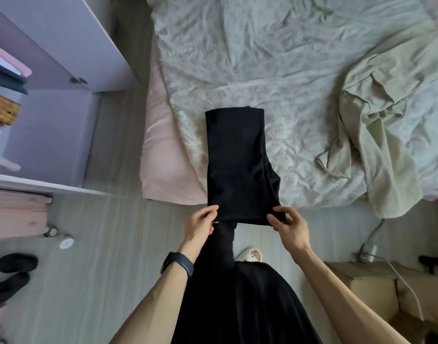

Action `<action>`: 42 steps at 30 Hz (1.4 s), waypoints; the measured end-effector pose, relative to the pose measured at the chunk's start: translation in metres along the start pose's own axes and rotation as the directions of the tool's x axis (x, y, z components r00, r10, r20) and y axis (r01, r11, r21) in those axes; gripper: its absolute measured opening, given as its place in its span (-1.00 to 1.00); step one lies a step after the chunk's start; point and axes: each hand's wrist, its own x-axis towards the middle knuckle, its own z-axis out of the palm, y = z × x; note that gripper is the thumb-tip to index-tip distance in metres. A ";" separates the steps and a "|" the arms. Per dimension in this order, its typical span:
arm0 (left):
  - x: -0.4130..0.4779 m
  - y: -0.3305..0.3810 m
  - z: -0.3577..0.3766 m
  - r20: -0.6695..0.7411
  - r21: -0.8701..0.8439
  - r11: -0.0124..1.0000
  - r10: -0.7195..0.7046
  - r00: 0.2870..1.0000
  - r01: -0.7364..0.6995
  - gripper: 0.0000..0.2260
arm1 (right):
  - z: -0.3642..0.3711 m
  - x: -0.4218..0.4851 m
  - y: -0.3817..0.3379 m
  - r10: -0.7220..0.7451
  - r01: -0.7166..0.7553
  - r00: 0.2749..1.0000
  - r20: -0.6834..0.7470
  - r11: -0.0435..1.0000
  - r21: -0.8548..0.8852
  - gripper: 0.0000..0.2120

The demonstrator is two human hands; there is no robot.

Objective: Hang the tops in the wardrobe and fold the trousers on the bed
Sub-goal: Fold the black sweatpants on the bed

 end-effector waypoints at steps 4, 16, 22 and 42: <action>-0.005 -0.002 -0.004 0.146 0.097 0.995 -0.010 0.989 -0.004 -0.53 | -0.006 -0.003 -0.001 -0.058 0.069 0.996 0.072 0.985 -0.155 -0.52; 0.063 0.094 -0.012 0.049 0.483 0.797 0.389 0.920 -0.363 -0.76 | -0.015 0.086 -0.102 -0.344 0.336 0.937 0.058 0.847 -0.412 -0.79; 0.165 0.178 0.001 -0.044 0.454 0.837 0.364 0.930 -0.306 -0.79 | 0.020 0.201 -0.184 -0.180 0.198 0.980 0.086 0.939 -0.281 -0.73; 0.310 0.192 0.057 0.258 0.853 0.119 0.751 0.608 -0.508 -0.49 | 0.113 0.318 -0.187 -0.526 0.288 0.843 -0.111 0.617 -0.732 -0.51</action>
